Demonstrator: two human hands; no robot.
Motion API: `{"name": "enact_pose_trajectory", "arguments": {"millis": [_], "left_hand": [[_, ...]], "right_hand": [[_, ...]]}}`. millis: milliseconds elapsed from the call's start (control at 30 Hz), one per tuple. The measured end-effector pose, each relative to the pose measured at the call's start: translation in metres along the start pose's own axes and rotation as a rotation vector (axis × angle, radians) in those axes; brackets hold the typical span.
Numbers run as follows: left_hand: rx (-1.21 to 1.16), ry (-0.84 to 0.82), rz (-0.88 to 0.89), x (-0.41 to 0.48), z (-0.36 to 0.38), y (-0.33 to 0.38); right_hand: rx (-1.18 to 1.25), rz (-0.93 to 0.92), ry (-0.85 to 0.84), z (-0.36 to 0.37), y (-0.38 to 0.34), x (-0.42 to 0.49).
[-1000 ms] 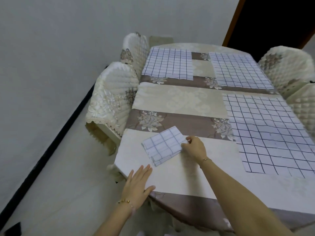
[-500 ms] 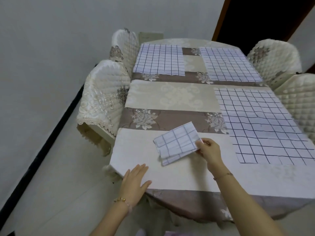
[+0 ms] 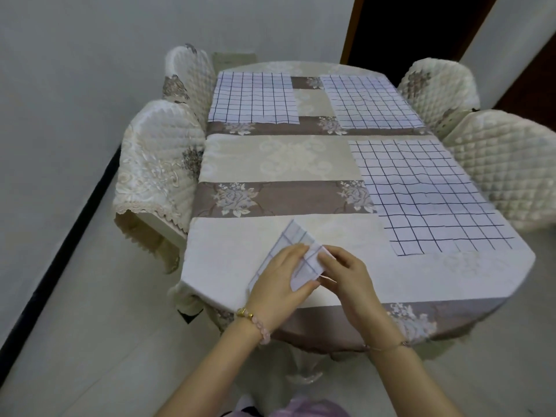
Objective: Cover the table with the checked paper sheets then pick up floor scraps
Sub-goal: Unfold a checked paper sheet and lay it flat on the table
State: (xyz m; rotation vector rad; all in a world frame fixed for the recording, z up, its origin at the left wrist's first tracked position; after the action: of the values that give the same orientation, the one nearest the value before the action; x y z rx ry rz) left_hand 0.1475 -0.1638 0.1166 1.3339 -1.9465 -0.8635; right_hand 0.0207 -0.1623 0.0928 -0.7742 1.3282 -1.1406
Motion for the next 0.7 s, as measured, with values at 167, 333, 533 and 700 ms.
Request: {"name": "enact_pose_trajectory", "arguments": {"millis": [167,333,533,700], "left_hand": [[-0.152,0.083,-0.197,-0.006,-0.028,-0.035],[-0.386,-0.211,-0.424,-0.001,-0.013,-0.071],[-0.57,-0.356,-0.52,-0.014,0.015,-0.072],[-0.704,-0.123,-0.617,-0.012,0.009,-0.085]], "right_hand": [[-0.062,0.015,0.023,-0.015,-0.003,-0.004],[-0.029,0.071,-0.066,-0.023,-0.009,-0.004],[0.09,0.1,-0.063,-0.033,-0.011,0.006],[0.201,0.144,-0.079,-0.027,0.002,0.004]]}}
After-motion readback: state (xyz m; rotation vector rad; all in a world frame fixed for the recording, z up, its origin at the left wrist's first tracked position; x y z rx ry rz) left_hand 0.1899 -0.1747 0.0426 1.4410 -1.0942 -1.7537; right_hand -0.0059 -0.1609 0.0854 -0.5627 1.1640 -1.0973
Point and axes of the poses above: each hand's wrist, its own x-axis towards the middle knuckle, its own z-axis out of the palm, y = z × x, the point moved 8 cm from there along x, towards the middle knuckle, and after that the axes turned 1 degree about x, right-handed, at the moved point
